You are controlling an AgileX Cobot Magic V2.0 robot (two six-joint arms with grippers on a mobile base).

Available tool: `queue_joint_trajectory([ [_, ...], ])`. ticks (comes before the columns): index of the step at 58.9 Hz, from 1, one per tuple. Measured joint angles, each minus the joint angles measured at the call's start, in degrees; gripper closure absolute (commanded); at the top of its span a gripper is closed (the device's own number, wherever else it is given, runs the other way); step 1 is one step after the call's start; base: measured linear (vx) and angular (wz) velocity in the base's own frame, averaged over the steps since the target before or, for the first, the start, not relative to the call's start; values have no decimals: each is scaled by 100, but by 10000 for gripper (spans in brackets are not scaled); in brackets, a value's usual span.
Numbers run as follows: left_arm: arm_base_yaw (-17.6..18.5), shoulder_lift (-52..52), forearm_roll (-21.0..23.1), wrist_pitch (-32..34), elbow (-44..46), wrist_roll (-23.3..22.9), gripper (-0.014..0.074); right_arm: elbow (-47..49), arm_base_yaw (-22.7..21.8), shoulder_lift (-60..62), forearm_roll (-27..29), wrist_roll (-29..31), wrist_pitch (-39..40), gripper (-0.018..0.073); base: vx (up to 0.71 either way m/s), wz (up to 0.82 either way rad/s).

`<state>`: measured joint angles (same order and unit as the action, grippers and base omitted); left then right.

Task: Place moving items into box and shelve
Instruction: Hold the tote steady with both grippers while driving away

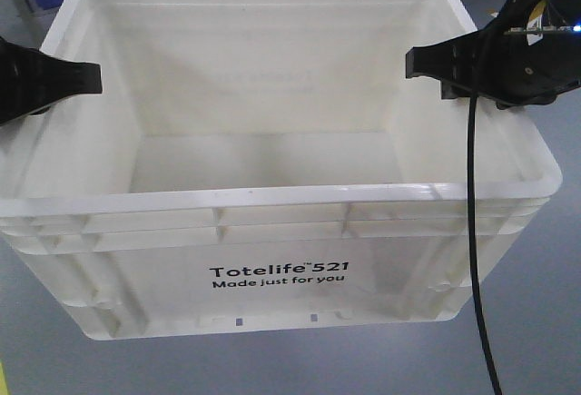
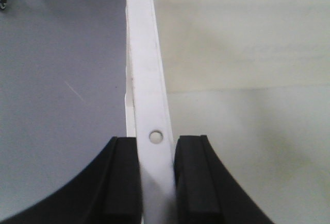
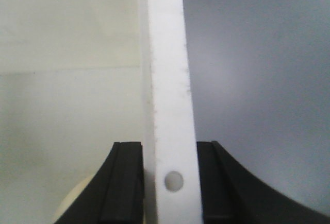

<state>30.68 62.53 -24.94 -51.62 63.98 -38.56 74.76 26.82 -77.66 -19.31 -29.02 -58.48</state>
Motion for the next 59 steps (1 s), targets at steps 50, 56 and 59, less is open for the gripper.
queue_joint_trajectory([
  [50,0,-5,5,-11,0,0,620,0,0,0,10,0,0,575,2,50],
  [56,0,-5,5,-11,0,0,620,0,1,0,10,0,0,575,10,42],
  [59,0,-5,5,-11,0,0,620,0,1,0,10,0,0,575,11,38],
])
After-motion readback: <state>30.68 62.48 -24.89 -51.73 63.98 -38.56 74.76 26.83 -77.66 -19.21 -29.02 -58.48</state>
